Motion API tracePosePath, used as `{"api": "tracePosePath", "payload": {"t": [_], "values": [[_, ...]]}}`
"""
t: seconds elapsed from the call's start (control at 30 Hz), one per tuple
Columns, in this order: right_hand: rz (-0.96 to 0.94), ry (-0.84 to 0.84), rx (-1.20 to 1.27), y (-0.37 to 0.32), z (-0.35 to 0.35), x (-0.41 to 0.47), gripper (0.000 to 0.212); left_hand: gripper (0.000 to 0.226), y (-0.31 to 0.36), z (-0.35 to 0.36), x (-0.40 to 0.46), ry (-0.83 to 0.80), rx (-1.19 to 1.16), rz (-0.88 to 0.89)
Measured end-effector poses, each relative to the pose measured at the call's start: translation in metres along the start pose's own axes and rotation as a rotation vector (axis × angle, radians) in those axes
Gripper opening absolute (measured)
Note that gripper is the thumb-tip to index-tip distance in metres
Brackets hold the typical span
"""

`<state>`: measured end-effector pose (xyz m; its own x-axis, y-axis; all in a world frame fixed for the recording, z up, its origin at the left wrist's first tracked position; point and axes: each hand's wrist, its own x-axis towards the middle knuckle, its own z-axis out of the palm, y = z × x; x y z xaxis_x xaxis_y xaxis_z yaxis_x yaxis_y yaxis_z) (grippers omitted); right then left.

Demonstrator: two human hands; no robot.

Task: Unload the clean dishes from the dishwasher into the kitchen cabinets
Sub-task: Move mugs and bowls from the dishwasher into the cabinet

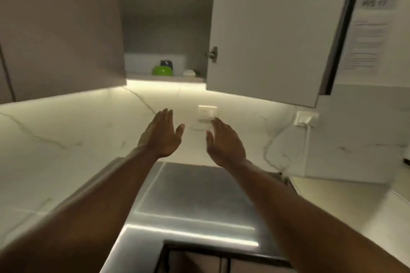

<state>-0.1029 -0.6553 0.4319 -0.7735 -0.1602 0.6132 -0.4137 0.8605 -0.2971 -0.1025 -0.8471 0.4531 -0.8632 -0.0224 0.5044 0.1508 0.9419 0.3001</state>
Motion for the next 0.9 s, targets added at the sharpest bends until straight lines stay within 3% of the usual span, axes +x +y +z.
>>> {"api": "tracePosePath", "payload": {"t": [0.13, 0.37, 0.7, 0.9], "values": [[0.127, -0.119, -0.03, 0.035, 0.001, -0.079, 0.051, 0.068, 0.031, 0.06, -0.063, -0.148, -0.091, 0.034], [0.3, -0.164, -0.092, 0.082, -0.009, -0.176, 0.05, 0.072, 0.067, 0.114, -0.139, -0.357, -0.21, 0.058], [0.485, -0.167, -0.073, 0.142, -0.017, -0.276, 0.05, 0.071, 0.116, 0.166, -0.201, -0.504, -0.192, 0.156], [0.61, -0.25, -0.093, 0.186, -0.027, -0.362, 0.051, 0.071, 0.157, 0.212, -0.254, -0.648, -0.15, 0.198]]}}
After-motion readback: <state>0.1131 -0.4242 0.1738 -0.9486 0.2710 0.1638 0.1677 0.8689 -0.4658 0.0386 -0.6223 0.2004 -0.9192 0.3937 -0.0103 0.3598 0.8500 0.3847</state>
